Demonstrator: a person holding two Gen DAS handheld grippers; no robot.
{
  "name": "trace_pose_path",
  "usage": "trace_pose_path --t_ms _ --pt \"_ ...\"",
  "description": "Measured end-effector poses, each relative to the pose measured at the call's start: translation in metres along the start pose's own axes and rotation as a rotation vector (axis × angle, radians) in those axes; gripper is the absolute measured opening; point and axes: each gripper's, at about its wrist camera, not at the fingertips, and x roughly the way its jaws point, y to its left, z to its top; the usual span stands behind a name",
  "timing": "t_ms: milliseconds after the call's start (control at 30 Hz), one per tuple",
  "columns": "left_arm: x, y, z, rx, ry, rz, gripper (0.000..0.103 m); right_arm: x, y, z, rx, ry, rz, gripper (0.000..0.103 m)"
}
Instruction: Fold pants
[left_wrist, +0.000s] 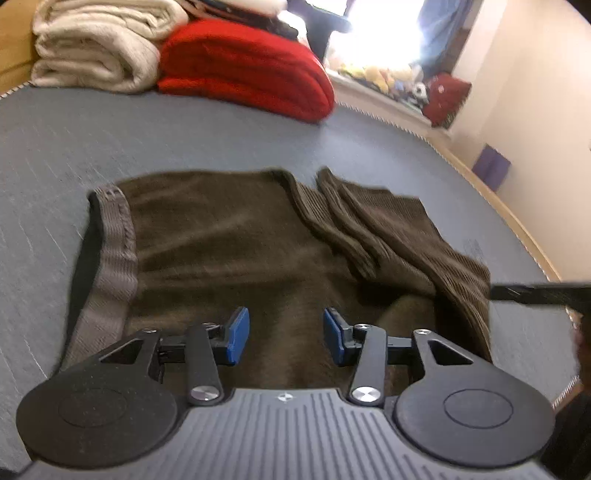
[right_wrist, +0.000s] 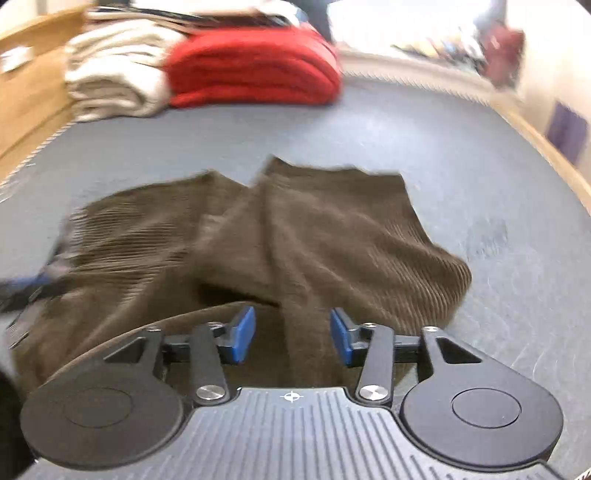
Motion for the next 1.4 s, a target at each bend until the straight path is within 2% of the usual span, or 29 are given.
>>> trace_pose_path --t_ms 100,200,233,267,300,333,400,467,567,633,667,733,767,800,900,933,1000,1033,1067,1200,1267,1333,1400 --pt "0.019 -0.013 -0.003 0.041 0.031 -0.014 0.056 0.040 -0.003 0.001 0.014 0.064 -0.004 0.051" --pt "0.037 -0.016 -0.009 0.100 0.055 -0.017 0.063 0.072 0.012 -0.009 -0.050 0.125 -0.016 0.048" --pt "0.044 -0.014 -0.011 0.102 0.077 -0.012 0.063 0.081 0.016 -0.015 -0.092 0.138 -0.038 0.031" --pt "0.051 -0.011 -0.012 0.094 0.096 -0.005 0.063 0.084 0.019 -0.018 -0.124 0.140 -0.076 0.009" --pt "0.057 -0.009 -0.013 0.083 0.110 -0.001 0.063 0.085 0.016 -0.020 -0.144 0.138 -0.116 0.010" --pt "0.061 -0.007 -0.014 0.073 0.122 0.000 0.063 0.078 0.003 -0.020 -0.124 0.107 -0.121 0.009" --pt "0.069 -0.004 -0.014 0.071 0.146 0.007 0.063 0.053 -0.031 -0.017 -0.062 0.035 -0.137 0.008" --pt "0.075 -0.003 -0.016 0.079 0.173 0.018 0.063 0.019 -0.080 -0.017 0.028 -0.027 -0.203 0.006" --pt "0.087 -0.004 -0.022 0.101 0.232 0.025 0.064 -0.034 -0.171 -0.038 0.316 -0.039 -0.243 0.006" --pt "0.090 -0.011 -0.025 0.167 0.236 0.034 0.068 -0.052 -0.219 -0.073 0.500 0.049 -0.219 0.006" --pt "0.092 -0.016 -0.027 0.205 0.240 0.036 0.075 -0.052 -0.236 -0.095 0.561 0.128 -0.204 0.006" --pt "0.094 -0.026 -0.034 0.289 0.247 0.047 0.082 -0.046 -0.250 -0.134 0.592 0.253 -0.194 0.006" --pt "0.095 -0.032 -0.039 0.341 0.242 0.060 0.086 -0.046 -0.254 -0.148 0.615 0.302 -0.247 0.010" --pt "0.095 -0.037 -0.043 0.374 0.233 0.072 0.087 -0.050 -0.258 -0.154 0.640 0.304 -0.279 0.010" --pt "0.098 -0.035 -0.046 0.353 0.223 0.065 0.089 -0.074 -0.270 -0.148 0.682 0.128 -0.304 0.011" --pt "0.098 -0.033 -0.047 0.345 0.221 0.058 0.089 -0.081 -0.269 -0.139 0.648 0.062 -0.302 0.013" --pt "0.098 -0.033 -0.050 0.356 0.211 0.056 0.093 -0.087 -0.264 -0.121 0.549 -0.022 -0.261 0.026" --pt "0.099 -0.036 -0.053 0.377 0.203 0.065 0.094 -0.083 -0.258 -0.108 0.486 -0.047 -0.226 0.040" --pt "0.099 -0.038 -0.055 0.387 0.198 0.073 0.094 -0.078 -0.248 -0.095 0.398 -0.064 -0.179 0.048" --pt "0.095 -0.040 -0.057 0.365 0.191 0.091 0.095 -0.047 -0.185 -0.059 -0.023 -0.071 -0.053 0.050" --pt "0.094 -0.042 -0.060 0.348 0.186 0.112 0.095 -0.027 -0.154 -0.053 -0.126 -0.070 -0.025 0.051" --pt "0.091 -0.044 -0.062 0.320 0.181 0.138 0.095 -0.004 -0.120 -0.045 -0.176 -0.004 0.028 0.051" --pt "0.087 -0.046 -0.066 0.293 0.173 0.166 0.095 0.010 -0.081 -0.043 -0.291 0.007 0.064 0.052"
